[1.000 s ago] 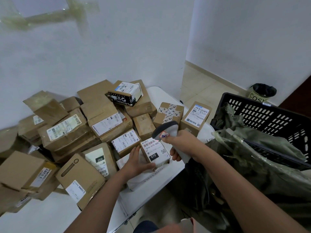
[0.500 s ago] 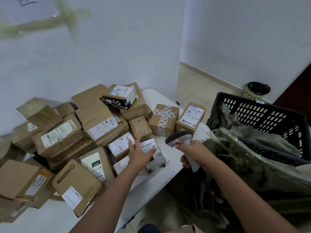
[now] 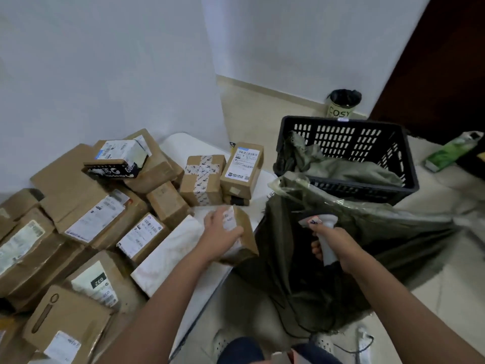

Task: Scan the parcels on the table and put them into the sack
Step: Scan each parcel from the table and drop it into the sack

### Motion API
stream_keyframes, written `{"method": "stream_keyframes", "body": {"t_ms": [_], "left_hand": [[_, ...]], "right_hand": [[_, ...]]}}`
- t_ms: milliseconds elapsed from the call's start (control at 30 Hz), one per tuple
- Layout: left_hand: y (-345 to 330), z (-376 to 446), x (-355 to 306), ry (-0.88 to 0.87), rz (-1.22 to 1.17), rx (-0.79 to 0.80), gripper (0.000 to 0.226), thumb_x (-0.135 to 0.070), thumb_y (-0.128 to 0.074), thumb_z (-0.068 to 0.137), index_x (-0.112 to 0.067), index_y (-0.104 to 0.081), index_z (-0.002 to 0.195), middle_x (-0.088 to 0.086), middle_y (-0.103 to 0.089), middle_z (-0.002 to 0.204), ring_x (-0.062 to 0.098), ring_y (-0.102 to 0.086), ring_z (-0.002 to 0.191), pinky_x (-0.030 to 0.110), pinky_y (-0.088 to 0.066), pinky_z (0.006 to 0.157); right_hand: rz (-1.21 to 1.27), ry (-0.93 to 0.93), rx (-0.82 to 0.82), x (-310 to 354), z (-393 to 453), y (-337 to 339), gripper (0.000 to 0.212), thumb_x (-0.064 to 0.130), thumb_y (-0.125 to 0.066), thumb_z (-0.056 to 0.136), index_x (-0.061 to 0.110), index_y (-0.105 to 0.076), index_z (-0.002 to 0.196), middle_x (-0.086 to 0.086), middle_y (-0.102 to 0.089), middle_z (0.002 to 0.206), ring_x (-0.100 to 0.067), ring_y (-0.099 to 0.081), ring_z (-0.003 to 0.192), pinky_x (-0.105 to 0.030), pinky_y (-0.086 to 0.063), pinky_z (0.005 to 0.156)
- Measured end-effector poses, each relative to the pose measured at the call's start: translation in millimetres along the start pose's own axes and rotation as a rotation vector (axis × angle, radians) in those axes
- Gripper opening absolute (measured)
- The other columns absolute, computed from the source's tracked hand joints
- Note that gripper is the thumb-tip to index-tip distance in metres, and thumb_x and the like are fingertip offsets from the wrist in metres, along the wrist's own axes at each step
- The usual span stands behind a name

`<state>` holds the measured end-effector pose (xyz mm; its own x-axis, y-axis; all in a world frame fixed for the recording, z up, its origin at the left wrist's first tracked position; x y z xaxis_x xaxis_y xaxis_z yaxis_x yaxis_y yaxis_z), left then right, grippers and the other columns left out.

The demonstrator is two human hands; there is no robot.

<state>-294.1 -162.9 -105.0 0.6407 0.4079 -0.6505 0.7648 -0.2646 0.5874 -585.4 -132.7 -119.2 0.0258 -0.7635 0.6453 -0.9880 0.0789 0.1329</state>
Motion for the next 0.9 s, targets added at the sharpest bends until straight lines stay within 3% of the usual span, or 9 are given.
{"method": "stream_keyframes", "body": {"t_ms": [133, 233, 333, 400, 567, 700, 767, 900], "left_hand": [[-87, -1, -28, 0.148, -0.331, 0.371, 0.071, -0.053, -0.064, 0.084, -0.045, -0.029, 0.145, -0.002, -0.037, 0.147, 0.026, -0.047, 0.127, 0.047, -0.044, 0.106], [-156, -3, -16, 0.383, -0.51, 0.54, 0.056, -0.05, -0.061, 0.091, -0.033, -0.041, 0.14, 0.005, -0.061, 0.131, 0.027, -0.061, 0.115, 0.048, -0.051, 0.099], [-217, -12, -8, 0.57, -0.589, 0.646, 0.029, -0.04, -0.064, 0.087, -0.018, -0.072, 0.104, 0.011, -0.074, 0.103, 0.029, -0.068, 0.099, 0.047, -0.053, 0.094], [-250, -9, 0, 0.661, -0.602, 0.64, 0.032, -0.04, -0.067, 0.082, -0.012, -0.076, 0.095, 0.014, -0.074, 0.101, 0.03, -0.067, 0.097, 0.044, -0.055, 0.087], [-306, 18, 4, 0.781, -0.641, 0.537, 0.048, -0.047, -0.058, 0.093, -0.011, -0.061, 0.124, 0.016, -0.06, 0.128, 0.038, -0.057, 0.117, 0.051, -0.052, 0.092], [-324, 41, -19, 0.756, -0.624, 0.425, 0.048, -0.043, -0.059, 0.096, -0.016, -0.045, 0.133, 0.011, -0.045, 0.136, 0.04, -0.044, 0.127, 0.053, -0.051, 0.088], [-328, 47, -27, 0.736, -0.602, 0.424, 0.052, -0.039, -0.061, 0.095, -0.019, -0.044, 0.14, 0.011, -0.041, 0.143, 0.036, -0.044, 0.127, 0.049, -0.054, 0.086], [-318, 49, -28, 0.703, -0.629, 0.42, 0.048, -0.024, -0.059, 0.098, -0.014, -0.043, 0.142, 0.007, -0.046, 0.137, 0.03, -0.052, 0.119, 0.043, -0.056, 0.085]], "right_hand": [[0.115, -0.069, -0.115, -42, 16, 70, 0.034, 0.032, -0.064, 0.094, -0.002, -0.06, 0.096, -0.016, -0.06, 0.07, -0.025, -0.058, 0.059, -0.033, -0.046, 0.053], [0.199, -0.134, -0.178, -83, 25, 111, 0.036, 0.034, -0.066, 0.093, -0.001, -0.06, 0.093, -0.016, -0.058, 0.069, -0.025, -0.057, 0.059, -0.034, -0.046, 0.055], [0.264, -0.2, -0.225, -120, 33, 142, 0.036, 0.034, -0.068, 0.092, -0.001, -0.058, 0.093, -0.015, -0.056, 0.069, -0.024, -0.055, 0.059, -0.034, -0.047, 0.055], [0.283, -0.246, -0.221, -137, 38, 156, 0.035, 0.035, -0.067, 0.092, 0.001, -0.057, 0.089, -0.013, -0.055, 0.067, -0.023, -0.054, 0.057, -0.033, -0.046, 0.053], [0.279, -0.3, -0.187, -159, 48, 179, 0.038, 0.037, -0.069, 0.089, 0.002, -0.057, 0.087, -0.012, -0.055, 0.062, -0.023, -0.054, 0.05, -0.03, -0.045, 0.049], [0.312, -0.311, -0.183, -161, 56, 186, 0.038, 0.039, -0.068, 0.09, 0.002, -0.057, 0.087, -0.011, -0.055, 0.061, -0.022, -0.054, 0.05, -0.031, -0.045, 0.05], [0.307, -0.309, -0.174, -159, 58, 186, 0.038, 0.04, -0.067, 0.09, 0.003, -0.057, 0.088, -0.011, -0.055, 0.064, -0.021, -0.054, 0.052, -0.03, -0.046, 0.05], [0.268, -0.287, -0.163, -148, 58, 179, 0.037, 0.037, -0.067, 0.091, 0.001, -0.059, 0.093, -0.013, -0.058, 0.069, -0.021, -0.057, 0.053, -0.03, -0.049, 0.052]]}}
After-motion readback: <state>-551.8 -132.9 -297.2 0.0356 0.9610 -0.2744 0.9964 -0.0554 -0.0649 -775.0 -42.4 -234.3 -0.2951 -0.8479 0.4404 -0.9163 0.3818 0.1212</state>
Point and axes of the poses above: each hand's wrist, its own z-axis towards the middle knuckle, its own y-axis out of the back of the hand, x = y × z, the point moved 8 cm from there along z, towards the middle knuckle
